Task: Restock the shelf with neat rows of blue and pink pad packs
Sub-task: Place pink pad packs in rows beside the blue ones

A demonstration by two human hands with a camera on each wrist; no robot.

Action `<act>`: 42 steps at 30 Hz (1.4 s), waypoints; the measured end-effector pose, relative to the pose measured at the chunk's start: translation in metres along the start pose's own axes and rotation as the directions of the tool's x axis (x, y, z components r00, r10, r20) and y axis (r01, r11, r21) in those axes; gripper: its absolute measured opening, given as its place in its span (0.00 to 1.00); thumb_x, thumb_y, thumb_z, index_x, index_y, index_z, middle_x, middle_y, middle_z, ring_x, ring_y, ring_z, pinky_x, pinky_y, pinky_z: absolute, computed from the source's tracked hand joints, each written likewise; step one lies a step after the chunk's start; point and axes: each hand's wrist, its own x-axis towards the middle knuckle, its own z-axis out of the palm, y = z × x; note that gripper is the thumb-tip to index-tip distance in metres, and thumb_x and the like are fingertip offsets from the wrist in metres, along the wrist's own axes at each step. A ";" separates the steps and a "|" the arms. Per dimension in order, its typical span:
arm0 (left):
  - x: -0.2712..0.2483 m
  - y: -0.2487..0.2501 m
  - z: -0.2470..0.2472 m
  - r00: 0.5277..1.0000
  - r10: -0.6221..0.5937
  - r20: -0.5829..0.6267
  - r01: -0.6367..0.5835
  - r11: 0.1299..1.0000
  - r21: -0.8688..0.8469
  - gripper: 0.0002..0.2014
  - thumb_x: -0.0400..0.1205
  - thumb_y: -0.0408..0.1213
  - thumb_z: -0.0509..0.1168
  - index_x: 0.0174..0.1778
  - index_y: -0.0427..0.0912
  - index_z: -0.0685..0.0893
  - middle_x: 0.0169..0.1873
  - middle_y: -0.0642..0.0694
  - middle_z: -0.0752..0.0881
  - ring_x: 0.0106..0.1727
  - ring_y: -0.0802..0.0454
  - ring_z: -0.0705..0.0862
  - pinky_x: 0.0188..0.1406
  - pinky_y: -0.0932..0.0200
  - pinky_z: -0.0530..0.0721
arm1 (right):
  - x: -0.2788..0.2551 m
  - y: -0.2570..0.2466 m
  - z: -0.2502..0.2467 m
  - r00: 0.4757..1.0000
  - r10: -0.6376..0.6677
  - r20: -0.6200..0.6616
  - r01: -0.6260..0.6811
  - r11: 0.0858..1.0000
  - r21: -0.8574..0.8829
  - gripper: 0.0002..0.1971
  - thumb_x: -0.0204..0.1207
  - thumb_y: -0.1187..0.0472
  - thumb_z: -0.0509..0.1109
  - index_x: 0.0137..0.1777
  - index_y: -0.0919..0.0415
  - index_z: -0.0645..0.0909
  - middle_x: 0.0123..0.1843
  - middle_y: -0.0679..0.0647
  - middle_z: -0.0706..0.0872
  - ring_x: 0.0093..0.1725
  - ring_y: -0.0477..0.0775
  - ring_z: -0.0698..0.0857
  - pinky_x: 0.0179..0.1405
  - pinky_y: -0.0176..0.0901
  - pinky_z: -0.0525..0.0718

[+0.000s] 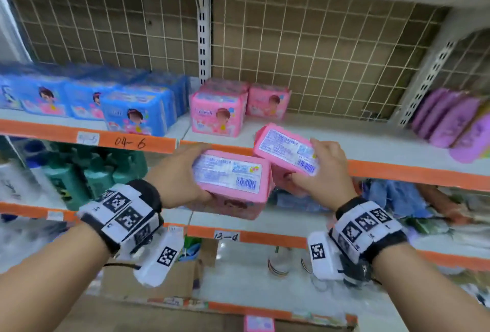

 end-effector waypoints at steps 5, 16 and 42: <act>0.069 -0.013 -0.027 0.999 0.025 -0.030 -0.024 0.999 0.031 0.47 0.58 0.43 0.80 0.75 0.51 0.69 0.61 0.49 0.75 0.61 0.50 0.77 0.59 0.62 0.72 | 0.077 0.000 0.000 0.999 -0.006 -0.046 0.003 0.997 -0.072 0.39 0.64 0.55 0.78 0.74 0.65 0.69 0.64 0.59 0.70 0.67 0.58 0.68 0.66 0.38 0.63; 0.154 -0.042 0.006 0.998 0.031 -0.048 -0.042 0.967 -0.250 0.50 0.49 0.52 0.73 0.72 0.54 0.68 0.59 0.52 0.79 0.56 0.52 0.80 0.62 0.54 0.80 | 0.179 0.026 0.040 0.963 0.159 0.217 -0.084 0.945 -0.317 0.34 0.66 0.50 0.78 0.69 0.59 0.70 0.66 0.58 0.74 0.67 0.61 0.69 0.65 0.45 0.66; 0.172 -0.044 0.019 1.000 -0.018 -0.001 0.016 0.935 -0.355 0.45 0.59 0.46 0.76 0.72 0.59 0.62 0.56 0.56 0.69 0.54 0.55 0.76 0.52 0.63 0.74 | 0.283 0.036 0.107 0.955 0.138 0.264 0.033 0.831 -0.556 0.31 0.77 0.60 0.65 0.79 0.58 0.59 0.78 0.61 0.66 0.74 0.66 0.67 0.73 0.52 0.66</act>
